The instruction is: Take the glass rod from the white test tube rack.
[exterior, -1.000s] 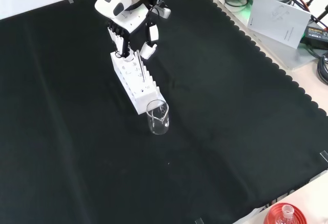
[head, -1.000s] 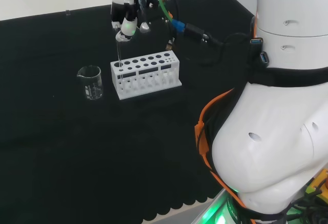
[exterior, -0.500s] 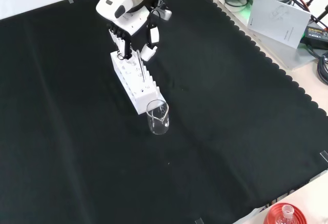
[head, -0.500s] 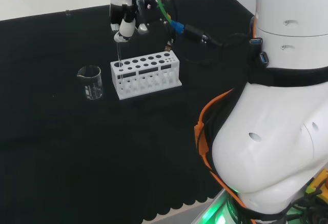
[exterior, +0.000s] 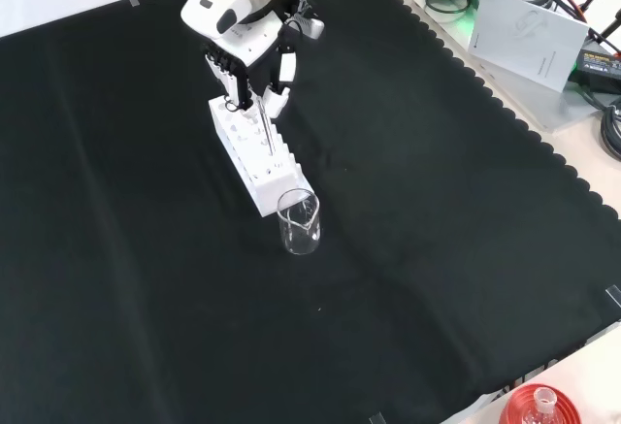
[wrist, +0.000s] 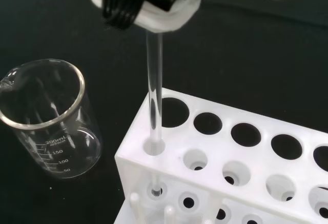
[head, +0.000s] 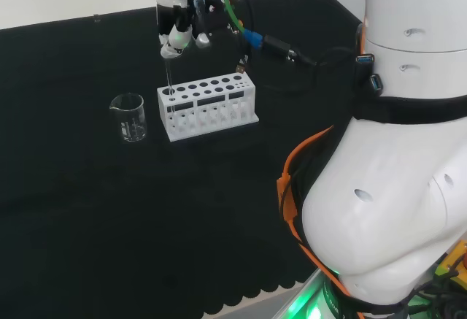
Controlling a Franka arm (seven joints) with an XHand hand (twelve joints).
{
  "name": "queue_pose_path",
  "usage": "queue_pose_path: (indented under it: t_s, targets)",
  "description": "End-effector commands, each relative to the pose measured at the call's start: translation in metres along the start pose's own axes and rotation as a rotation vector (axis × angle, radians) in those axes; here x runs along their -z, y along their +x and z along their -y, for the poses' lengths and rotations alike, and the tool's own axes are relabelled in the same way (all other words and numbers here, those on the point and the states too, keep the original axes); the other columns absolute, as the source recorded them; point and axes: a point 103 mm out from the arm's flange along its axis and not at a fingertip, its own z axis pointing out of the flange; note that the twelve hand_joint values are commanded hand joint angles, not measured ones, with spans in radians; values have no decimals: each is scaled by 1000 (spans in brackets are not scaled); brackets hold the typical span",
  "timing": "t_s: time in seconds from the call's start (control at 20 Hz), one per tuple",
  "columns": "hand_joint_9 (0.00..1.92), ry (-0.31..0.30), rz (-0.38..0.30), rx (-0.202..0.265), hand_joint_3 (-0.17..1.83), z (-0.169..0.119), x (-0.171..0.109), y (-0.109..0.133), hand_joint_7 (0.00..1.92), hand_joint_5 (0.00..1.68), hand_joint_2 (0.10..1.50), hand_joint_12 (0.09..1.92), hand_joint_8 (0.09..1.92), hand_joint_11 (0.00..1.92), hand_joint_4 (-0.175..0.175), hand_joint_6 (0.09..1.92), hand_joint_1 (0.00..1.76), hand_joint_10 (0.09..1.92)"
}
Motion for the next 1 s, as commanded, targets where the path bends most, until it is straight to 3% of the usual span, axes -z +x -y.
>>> queue_pose_path:
  t_s: [0.05, 0.5, 1.0]
  targets:
    - [1575, -47, 44, 11, 584, 0, 4, 3, 1545, 1271, 663, 709, 253, 1530, -165, 542, 1305, 255]
    - [1692, -97, 84, 11, 894, 6, 8, 5, 1624, 1333, 467, 610, 245, 1527, -175, 553, 1343, 231]
    - [1714, -95, 115, 3, 925, 17, 28, 14, 1629, 1344, 447, 610, 258, 1545, -175, 548, 1345, 234]
